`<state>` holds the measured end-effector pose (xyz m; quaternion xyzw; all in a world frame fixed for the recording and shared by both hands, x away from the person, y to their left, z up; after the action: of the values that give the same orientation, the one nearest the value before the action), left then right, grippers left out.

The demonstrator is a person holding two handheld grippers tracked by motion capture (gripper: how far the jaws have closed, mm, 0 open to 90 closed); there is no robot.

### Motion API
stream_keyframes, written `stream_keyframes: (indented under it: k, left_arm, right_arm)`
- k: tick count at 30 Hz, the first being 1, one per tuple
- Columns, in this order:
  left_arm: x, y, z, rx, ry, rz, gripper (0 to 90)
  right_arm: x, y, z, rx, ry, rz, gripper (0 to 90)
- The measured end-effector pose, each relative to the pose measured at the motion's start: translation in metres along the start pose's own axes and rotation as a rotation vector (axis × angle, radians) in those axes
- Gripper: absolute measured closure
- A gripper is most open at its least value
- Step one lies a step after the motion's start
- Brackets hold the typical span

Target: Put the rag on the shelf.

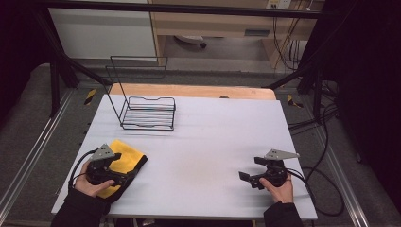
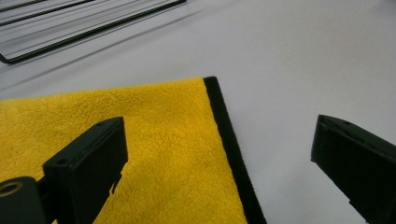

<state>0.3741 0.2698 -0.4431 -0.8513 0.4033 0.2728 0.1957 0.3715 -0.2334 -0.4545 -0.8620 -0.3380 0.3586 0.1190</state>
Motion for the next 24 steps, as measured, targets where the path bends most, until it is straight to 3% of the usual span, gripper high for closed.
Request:
stream_keyframes:
  k: [14, 24]
  left_arm:
    - [0.001, 0.005, -0.009, -0.001, -0.009, 0.000, 3.7]
    - [0.011, 0.004, -0.024, 0.013, -0.071, -0.024, 8.1]
  right_arm:
    - [-0.002, 0.000, 0.000, 0.009, 0.001, 0.011, 1.5]
    - [-0.002, 0.000, 0.000, 0.006, -0.001, 0.017, 1.5]
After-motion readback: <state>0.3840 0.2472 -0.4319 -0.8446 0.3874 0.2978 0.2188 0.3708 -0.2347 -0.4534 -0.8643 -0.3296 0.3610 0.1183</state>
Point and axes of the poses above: each handheld gripper's, and its own axes: x roughly forward along the jaws, z roughly out of its underside, y roughly to its right, the point moved 3 cm from there along x, roughly forward along the jaws, and after that the axes turned 15 degrees about x, right-handed, at the moved point
